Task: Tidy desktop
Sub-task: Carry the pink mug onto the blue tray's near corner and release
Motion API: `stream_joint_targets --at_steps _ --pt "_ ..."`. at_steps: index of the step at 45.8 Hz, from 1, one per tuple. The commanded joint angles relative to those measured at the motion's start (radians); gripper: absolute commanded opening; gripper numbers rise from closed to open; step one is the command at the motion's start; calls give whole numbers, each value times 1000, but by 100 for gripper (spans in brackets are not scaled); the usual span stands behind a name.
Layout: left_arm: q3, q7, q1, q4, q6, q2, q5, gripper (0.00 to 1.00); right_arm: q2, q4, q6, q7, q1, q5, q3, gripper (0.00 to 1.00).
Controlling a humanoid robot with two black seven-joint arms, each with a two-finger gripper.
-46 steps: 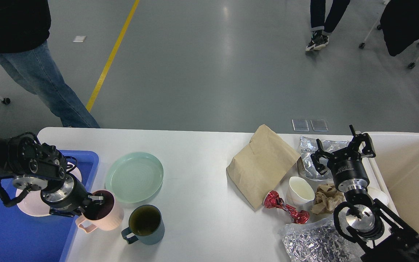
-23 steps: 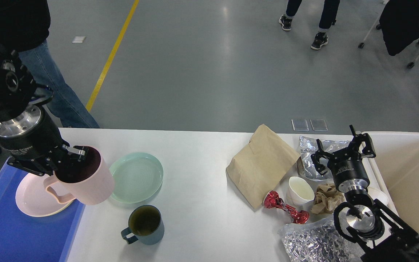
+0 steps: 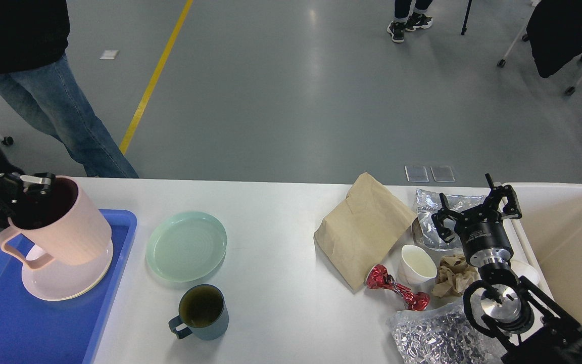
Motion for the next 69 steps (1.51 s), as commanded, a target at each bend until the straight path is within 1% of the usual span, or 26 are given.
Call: stream_joint_targets --at_steps 1,9,16,19,22,27,33,40,45,50,60,69 --pt "1 -2 96 102 -7 121 96 0 0 0 0 0 0 0 0 100" --pt "-38 1 278 248 -8 278 191 0 0 2 0 0 0 0 0 100" --pt "-143 -1 489 389 -5 362 241 0 0 2 0 0 0 0 0 100" --pt "-196 -1 584 472 -7 403 254 0 0 0 0 0 0 0 0 100" --pt "-260 -1 692 552 -7 423 262 0 0 2 0 0 0 0 0 100" --pt "-395 -1 877 661 -7 423 271 0 0 2 0 0 0 0 0 100" --pt "-519 1 1032 785 -1 422 271 0 0 0 0 2 0 0 0 100" --pt "-619 4 1139 859 18 422 271 1 0 0 0 0 0 0 0 100" --pt "-665 2 1236 952 45 387 271 1 0 0 0 0 0 0 0 100" --pt "-722 6 1305 975 59 365 279 2 0 0 0 0 0 0 0 100" --pt "-743 2 1386 1011 130 350 291 3 0 0 0 0 0 0 0 100" --pt "-740 -4 1438 1074 134 324 282 4 0 0 0 2 0 0 0 100"
